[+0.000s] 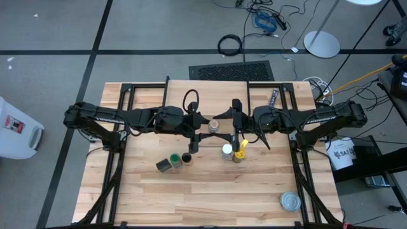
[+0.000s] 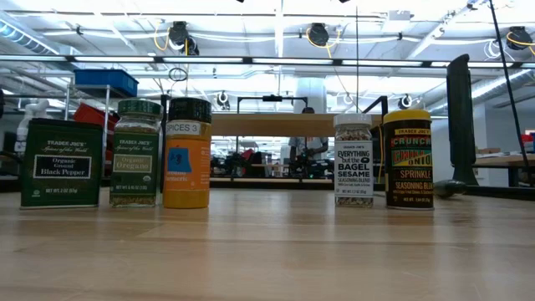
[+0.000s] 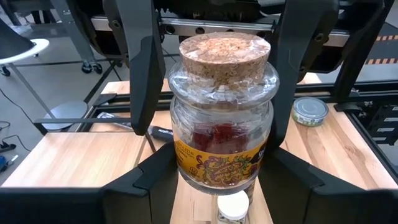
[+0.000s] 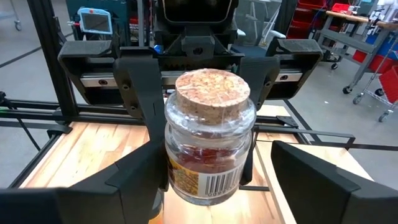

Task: Shelf spices
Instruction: Put the light brown seasoning bottle on the shelf

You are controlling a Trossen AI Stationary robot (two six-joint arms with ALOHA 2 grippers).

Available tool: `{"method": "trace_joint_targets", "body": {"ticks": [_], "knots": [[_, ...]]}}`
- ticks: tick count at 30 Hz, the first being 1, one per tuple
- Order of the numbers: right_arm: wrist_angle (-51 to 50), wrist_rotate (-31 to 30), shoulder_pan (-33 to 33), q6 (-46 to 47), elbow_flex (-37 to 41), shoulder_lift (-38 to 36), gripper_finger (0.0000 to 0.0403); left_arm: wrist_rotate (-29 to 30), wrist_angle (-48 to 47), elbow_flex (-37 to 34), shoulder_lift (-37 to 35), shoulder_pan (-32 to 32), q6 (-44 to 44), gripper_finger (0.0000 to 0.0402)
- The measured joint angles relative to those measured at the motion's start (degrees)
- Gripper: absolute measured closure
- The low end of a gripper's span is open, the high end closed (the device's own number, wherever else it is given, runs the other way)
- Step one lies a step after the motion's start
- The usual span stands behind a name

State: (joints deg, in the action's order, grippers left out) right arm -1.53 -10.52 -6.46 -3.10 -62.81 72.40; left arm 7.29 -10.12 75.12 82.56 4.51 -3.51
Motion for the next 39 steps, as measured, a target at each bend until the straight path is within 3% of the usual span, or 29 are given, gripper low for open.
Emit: {"method": "trace_joint_targets", "body": {"ticks": [39], "knots": [[3.5,-1.5,-2.3,-2.2,0.0,-0.9,0.0121,-0.9,-0.9,0.0,0.0,0.0,0.1,0.0206]]}}
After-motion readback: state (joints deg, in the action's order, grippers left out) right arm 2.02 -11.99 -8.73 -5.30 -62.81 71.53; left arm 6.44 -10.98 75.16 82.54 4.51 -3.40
